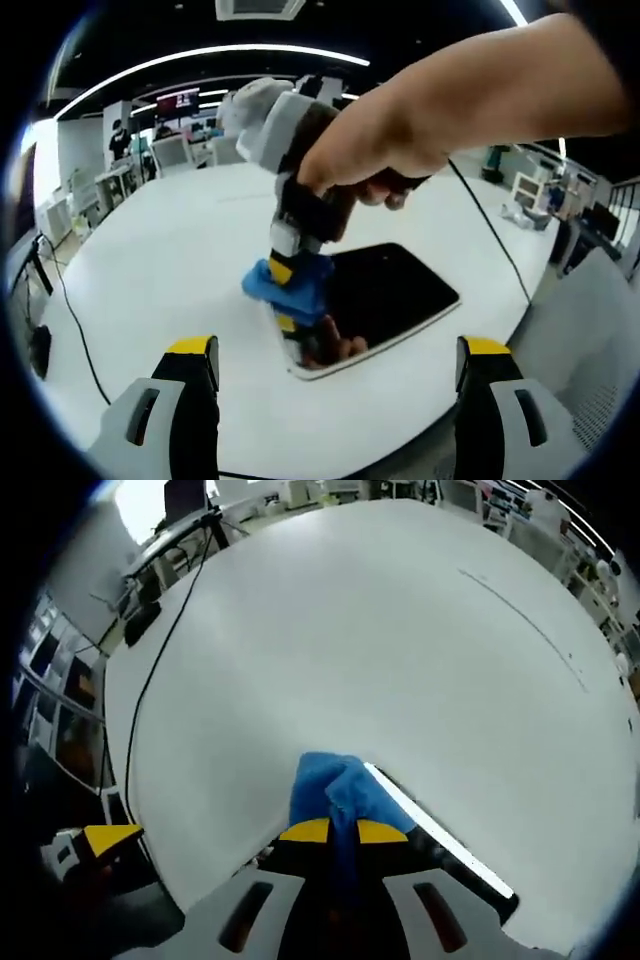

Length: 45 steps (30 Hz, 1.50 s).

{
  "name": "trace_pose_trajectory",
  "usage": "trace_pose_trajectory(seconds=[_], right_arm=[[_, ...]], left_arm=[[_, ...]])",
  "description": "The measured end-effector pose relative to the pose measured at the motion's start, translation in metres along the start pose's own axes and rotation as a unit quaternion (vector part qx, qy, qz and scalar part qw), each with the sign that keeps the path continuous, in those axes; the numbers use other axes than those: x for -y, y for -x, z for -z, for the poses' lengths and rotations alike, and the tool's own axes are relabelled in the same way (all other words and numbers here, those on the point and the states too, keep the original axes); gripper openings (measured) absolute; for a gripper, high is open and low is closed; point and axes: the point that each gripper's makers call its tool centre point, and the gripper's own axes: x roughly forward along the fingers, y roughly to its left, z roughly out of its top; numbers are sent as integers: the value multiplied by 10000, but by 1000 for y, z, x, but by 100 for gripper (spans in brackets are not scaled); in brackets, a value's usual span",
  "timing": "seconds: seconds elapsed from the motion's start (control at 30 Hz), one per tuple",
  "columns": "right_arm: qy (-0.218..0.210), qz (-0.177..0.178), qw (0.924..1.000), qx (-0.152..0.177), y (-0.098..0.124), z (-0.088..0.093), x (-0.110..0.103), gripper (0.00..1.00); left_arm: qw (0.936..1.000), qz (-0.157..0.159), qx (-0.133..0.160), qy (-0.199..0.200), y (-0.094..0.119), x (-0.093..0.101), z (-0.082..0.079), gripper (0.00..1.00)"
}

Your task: Wipe the mirror surface with the cleaning cloth until all visible marks leave the cleaned area.

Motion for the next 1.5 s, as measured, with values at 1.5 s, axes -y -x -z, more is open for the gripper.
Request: trace_pose_trajectory(seconds=[1.5], right_arm=[[66, -21, 9998, 205, 10, 16, -7, 1]], left_arm=[[9995, -158, 108, 258, 5, -8, -1, 99]])
